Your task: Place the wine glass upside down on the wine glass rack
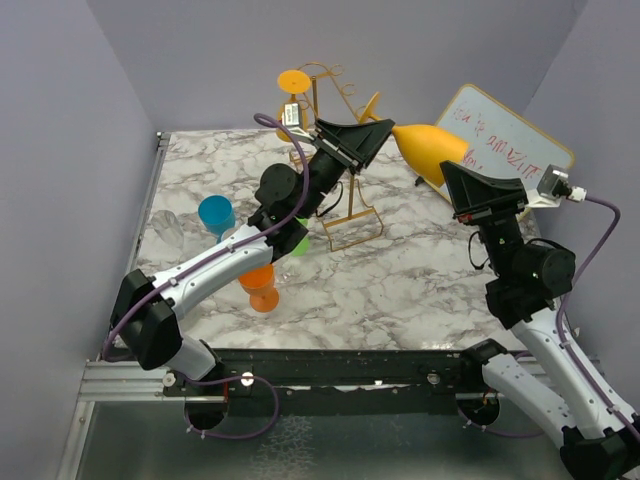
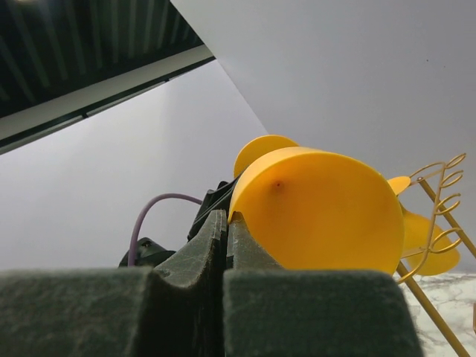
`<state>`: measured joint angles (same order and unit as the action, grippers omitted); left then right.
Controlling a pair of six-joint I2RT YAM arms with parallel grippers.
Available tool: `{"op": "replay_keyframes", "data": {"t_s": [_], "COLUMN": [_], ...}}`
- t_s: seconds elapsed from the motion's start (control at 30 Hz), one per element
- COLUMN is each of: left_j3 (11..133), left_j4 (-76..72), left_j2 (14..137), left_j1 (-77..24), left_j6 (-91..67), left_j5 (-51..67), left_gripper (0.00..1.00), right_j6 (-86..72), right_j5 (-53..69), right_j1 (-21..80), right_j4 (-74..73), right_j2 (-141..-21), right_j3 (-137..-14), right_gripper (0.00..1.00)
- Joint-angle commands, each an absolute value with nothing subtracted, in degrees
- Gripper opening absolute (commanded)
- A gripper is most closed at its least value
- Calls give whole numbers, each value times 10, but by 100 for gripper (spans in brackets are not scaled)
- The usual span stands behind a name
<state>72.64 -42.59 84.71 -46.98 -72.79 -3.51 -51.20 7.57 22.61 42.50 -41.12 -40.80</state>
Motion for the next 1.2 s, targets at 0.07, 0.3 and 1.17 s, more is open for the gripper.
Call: {"op": "replay_keyframes", "data": {"t_s": [0.07,0.3,1.17], "left_j3": [751,748,744], "left_j4": [-454,-459,-486], "left_j2": [854,854,857], "left_j1": [-474,-474,-474], "left_j6": [-730,-709,-681], "left_j5": [-70,-84,-55], "left_gripper": [41,26,0], "right_j6": [-520,-521,-532], "right_j5": [108,118,199], "right_j1": [228,228,227], "right_j4": [446,446,506], "right_j2": [-425,-430,-444], "right_j3": [-399,-395,-388], "right_gripper": [1,1,0]}}
